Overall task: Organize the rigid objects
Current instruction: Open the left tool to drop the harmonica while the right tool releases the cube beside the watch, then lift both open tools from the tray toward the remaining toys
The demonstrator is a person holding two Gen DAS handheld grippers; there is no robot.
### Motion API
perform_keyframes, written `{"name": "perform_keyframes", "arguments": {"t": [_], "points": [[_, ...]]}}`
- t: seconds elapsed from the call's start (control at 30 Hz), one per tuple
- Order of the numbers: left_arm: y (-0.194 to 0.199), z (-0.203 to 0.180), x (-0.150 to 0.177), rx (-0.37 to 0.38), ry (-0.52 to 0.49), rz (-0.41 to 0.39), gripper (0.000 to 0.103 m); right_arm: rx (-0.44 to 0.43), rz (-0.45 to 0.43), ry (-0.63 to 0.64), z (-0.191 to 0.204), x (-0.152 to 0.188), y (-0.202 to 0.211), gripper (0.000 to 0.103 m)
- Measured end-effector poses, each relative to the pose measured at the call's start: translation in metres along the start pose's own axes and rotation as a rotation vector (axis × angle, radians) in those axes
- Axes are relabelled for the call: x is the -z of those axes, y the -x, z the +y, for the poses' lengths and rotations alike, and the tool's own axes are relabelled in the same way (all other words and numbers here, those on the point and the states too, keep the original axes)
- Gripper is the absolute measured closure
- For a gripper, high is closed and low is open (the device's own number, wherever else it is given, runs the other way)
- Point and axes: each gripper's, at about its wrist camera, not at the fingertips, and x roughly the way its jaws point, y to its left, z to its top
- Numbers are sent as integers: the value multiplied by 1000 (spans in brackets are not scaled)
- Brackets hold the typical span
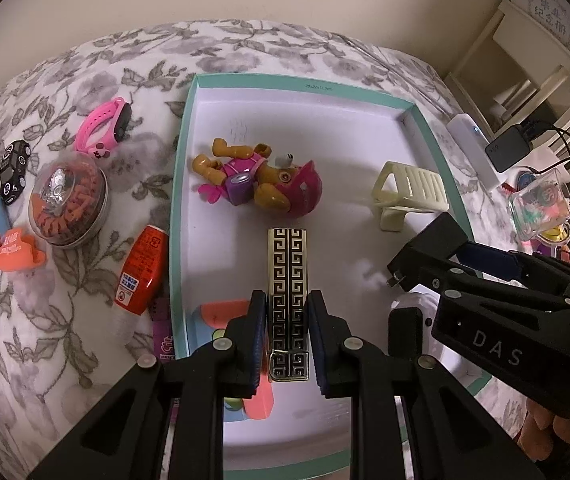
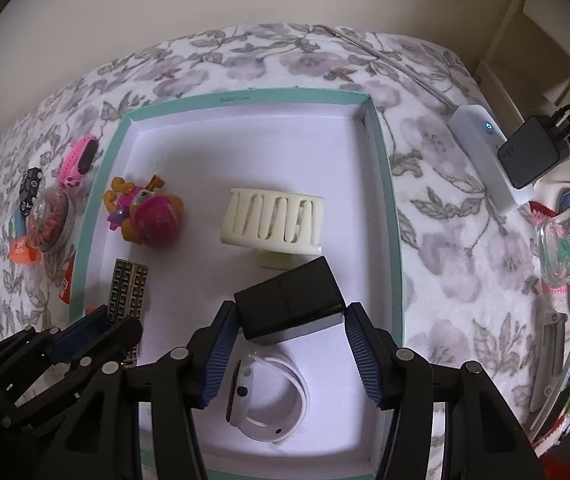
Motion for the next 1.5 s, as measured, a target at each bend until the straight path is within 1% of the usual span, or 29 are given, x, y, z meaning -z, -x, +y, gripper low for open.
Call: {"name": "perform_keyframes", "arguments": {"t": [0.17, 0.27, 0.43, 0.57, 0.67, 0.73, 0.77, 0.83, 0.97, 1.1, 1.23, 1.3, 1.37, 1.4, 1.43, 1.5], "points": [[0, 0, 0, 2, 8, 6, 81, 4, 6, 3, 1, -2, 0, 44], [0, 0, -1, 9, 15, 12, 79, 11, 6, 10, 2, -3, 0, 44], [2, -2, -2, 12, 11, 8, 69, 17, 11, 17, 3, -3, -1, 43], [7, -2, -4, -6, 1, -8, 67, 19, -4, 13, 2, -5, 6, 38], [13, 1, -7, 3, 15, -20, 67, 11, -37, 10, 2, -7, 18, 29], [19, 4, -10, 2, 24, -36, 65, 13, -67, 13, 3, -9, 28, 29], [24, 6, -12, -5, 29, -50, 63, 13, -89, 15, 4, -10, 35, 29], [31, 10, -14, -16, 39, -75, 55, 10, -125, 14, 5, -12, 48, 29], [43, 21, -18, -32, 74, -110, 51, 15, -183, 18, 7, -16, 69, 28], [53, 33, -20, -57, 110, -142, 39, 24, -238, 22, 9, -17, 82, 13], [60, 45, -22, -85, 140, -176, 26, 23, -245, 17, 10, -18, 82, 12], [62, 50, -23, -96, 154, -185, 25, 29, -239, 21, 10, -18, 79, 5], [63, 54, -23, -112, 164, -196, 21, 32, -244, 23, 10, -17, 77, 1], [64, 57, -23, -123, 168, -201, 15, 31, -248, 24, 11, -17, 77, 1], [65, 60, -23, -132, 172, -206, 13, 28, -252, 25, 11, -17, 77, 1], [67, 64, -24, -148, 183, -214, 13, 21, -264, 25, 12, -17, 78, 0]]}}
